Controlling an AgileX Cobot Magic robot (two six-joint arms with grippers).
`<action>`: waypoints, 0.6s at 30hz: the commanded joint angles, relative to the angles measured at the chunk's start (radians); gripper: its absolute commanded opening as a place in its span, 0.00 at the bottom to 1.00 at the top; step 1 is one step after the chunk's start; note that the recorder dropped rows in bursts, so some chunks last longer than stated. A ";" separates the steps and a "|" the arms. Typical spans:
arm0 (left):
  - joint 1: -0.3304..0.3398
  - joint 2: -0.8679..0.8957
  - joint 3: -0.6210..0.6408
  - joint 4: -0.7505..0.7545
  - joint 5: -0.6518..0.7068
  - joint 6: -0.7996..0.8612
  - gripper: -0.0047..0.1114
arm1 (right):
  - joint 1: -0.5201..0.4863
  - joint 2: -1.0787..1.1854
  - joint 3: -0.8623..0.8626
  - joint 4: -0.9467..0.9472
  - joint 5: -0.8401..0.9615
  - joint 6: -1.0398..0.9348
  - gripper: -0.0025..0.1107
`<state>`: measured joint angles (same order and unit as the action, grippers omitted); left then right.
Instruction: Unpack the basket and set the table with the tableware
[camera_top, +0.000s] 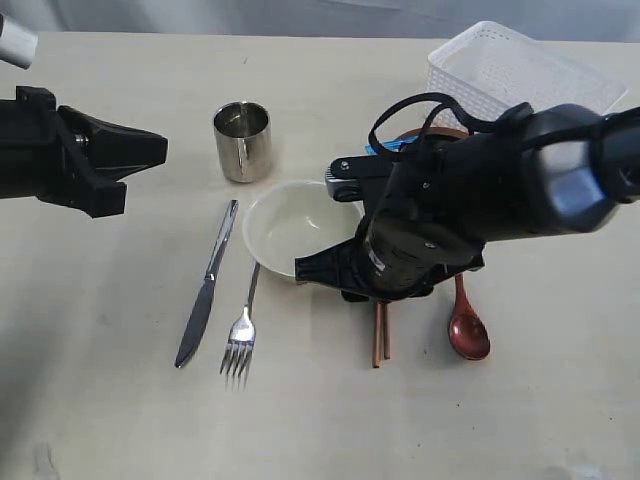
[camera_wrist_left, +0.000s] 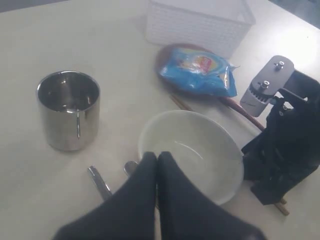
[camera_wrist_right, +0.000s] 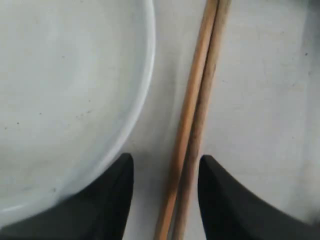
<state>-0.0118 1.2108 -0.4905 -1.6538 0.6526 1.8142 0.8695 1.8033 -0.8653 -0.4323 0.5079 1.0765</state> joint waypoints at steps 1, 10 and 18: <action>0.003 0.000 0.006 0.000 0.005 0.005 0.04 | -0.007 -0.009 -0.006 -0.009 -0.037 0.005 0.38; 0.003 0.000 0.006 0.000 0.005 0.005 0.04 | 0.005 -0.005 -0.006 0.006 -0.017 0.007 0.38; 0.003 0.000 0.006 0.000 0.005 0.005 0.04 | 0.005 0.043 -0.006 0.011 -0.031 0.007 0.38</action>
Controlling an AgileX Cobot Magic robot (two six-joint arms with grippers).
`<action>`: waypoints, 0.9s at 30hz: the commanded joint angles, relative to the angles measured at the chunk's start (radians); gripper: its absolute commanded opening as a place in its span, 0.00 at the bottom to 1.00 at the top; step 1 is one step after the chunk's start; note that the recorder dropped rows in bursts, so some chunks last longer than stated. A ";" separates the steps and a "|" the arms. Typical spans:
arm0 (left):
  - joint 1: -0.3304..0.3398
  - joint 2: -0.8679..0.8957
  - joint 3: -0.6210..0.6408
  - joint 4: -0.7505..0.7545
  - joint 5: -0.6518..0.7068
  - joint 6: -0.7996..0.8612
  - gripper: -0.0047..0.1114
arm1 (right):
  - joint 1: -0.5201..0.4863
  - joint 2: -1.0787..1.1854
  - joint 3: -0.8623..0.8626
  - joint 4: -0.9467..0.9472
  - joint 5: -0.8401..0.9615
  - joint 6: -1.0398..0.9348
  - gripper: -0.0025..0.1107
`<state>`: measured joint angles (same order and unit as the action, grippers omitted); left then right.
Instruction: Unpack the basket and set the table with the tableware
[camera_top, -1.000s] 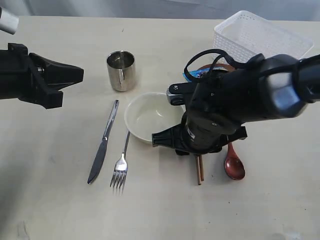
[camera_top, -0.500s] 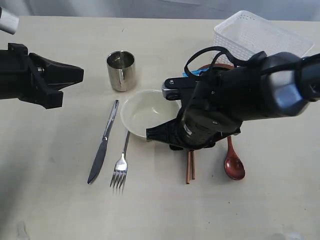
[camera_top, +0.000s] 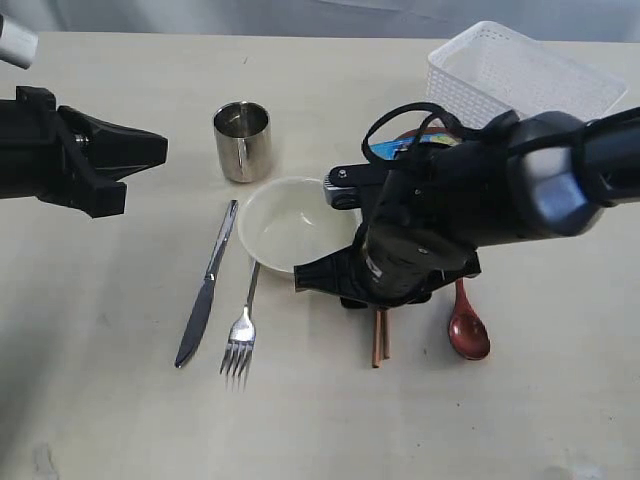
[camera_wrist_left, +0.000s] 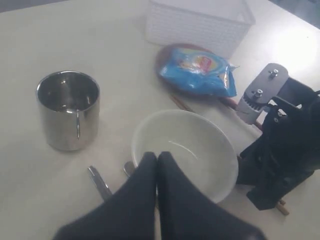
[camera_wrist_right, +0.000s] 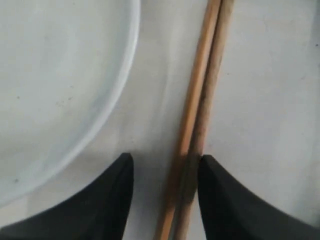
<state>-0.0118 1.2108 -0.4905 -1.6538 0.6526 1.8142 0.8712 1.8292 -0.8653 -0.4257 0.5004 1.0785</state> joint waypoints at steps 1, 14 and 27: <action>0.003 0.000 0.006 0.000 0.005 0.005 0.04 | 0.003 0.017 -0.006 0.002 -0.032 -0.001 0.38; 0.003 0.000 0.006 0.000 0.003 0.005 0.04 | 0.003 -0.005 -0.006 0.002 0.121 -0.005 0.38; 0.003 0.000 0.006 0.000 0.003 0.005 0.04 | 0.012 -0.028 -0.006 0.002 0.149 -0.023 0.38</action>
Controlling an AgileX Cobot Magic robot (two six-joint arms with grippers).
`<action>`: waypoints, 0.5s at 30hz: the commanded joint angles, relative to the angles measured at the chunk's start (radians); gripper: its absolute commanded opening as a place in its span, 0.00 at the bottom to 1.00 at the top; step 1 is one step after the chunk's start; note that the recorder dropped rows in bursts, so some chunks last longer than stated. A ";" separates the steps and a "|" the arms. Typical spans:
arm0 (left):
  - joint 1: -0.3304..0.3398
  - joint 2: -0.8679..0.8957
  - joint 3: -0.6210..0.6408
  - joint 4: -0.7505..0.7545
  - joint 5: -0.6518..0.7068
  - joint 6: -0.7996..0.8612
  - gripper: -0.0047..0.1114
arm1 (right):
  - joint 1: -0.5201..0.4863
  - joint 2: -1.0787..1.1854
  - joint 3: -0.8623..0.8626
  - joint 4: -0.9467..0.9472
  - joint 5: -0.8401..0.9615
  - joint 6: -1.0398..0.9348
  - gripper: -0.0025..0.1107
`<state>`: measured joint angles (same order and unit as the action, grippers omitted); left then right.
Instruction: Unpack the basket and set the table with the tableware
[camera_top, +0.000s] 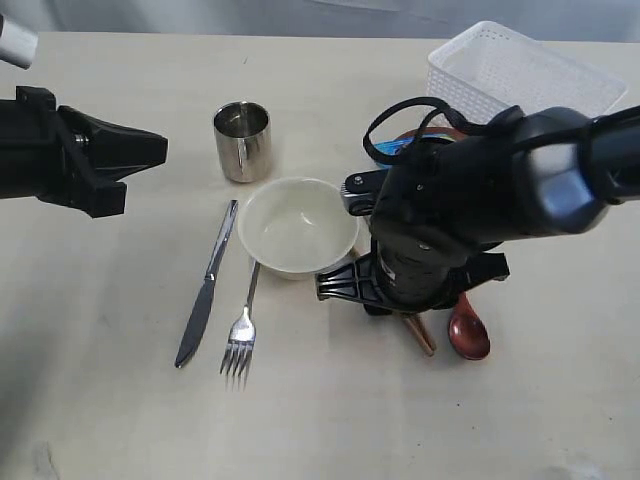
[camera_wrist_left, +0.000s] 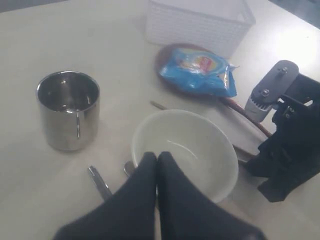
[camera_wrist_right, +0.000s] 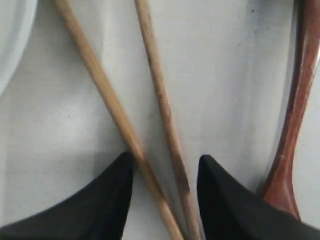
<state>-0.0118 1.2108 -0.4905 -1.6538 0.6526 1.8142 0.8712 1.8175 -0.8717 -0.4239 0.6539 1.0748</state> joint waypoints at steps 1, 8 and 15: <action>0.003 0.000 0.006 0.000 0.003 0.005 0.04 | 0.019 -0.021 0.000 0.001 -0.024 -0.031 0.38; 0.003 0.000 0.006 0.000 0.003 0.005 0.04 | 0.044 -0.025 0.000 0.001 -0.138 -0.095 0.38; 0.003 0.000 0.006 0.000 0.005 0.005 0.04 | 0.044 -0.025 0.000 -0.067 -0.098 -0.098 0.38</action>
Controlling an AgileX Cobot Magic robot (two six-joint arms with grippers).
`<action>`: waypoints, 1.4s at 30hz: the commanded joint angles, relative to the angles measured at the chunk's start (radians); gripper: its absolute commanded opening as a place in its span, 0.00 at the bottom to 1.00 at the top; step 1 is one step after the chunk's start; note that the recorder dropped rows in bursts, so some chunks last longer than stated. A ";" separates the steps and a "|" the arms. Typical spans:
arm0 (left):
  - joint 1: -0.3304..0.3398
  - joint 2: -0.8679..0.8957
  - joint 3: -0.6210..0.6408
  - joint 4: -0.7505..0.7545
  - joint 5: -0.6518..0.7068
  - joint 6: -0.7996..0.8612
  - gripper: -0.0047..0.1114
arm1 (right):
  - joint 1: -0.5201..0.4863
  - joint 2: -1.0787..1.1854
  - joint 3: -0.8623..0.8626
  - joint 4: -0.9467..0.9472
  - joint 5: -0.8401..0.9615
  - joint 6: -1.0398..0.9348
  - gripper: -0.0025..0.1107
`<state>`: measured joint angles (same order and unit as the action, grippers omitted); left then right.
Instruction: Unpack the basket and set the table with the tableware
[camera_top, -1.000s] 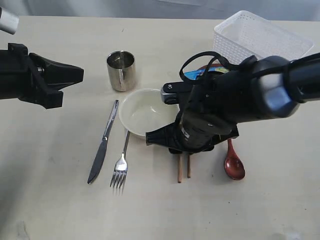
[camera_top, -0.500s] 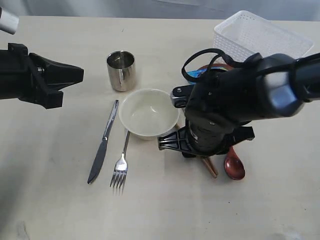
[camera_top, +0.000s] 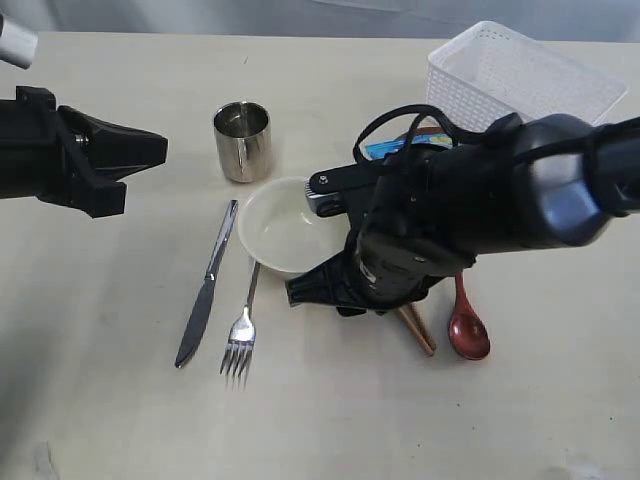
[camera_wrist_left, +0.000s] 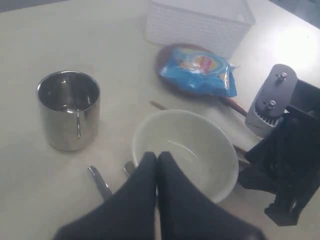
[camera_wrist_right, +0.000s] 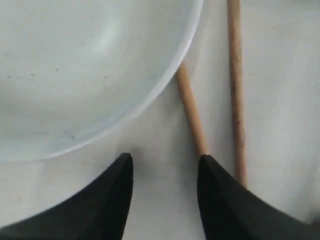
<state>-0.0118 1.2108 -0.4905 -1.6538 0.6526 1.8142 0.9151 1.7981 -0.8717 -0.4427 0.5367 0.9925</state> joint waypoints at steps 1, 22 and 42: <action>0.003 0.000 0.006 0.000 0.005 0.005 0.04 | 0.000 -0.005 0.000 -0.057 0.019 -0.021 0.38; 0.003 0.000 0.006 0.000 0.005 0.005 0.04 | -0.002 0.021 0.000 -0.100 0.008 -0.040 0.38; 0.003 0.000 0.006 0.000 0.005 0.005 0.04 | -0.002 0.061 0.000 -0.014 0.047 -0.013 0.02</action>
<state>-0.0118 1.2108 -0.4905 -1.6538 0.6526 1.8142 0.9151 1.8434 -0.8773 -0.4847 0.5510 0.9678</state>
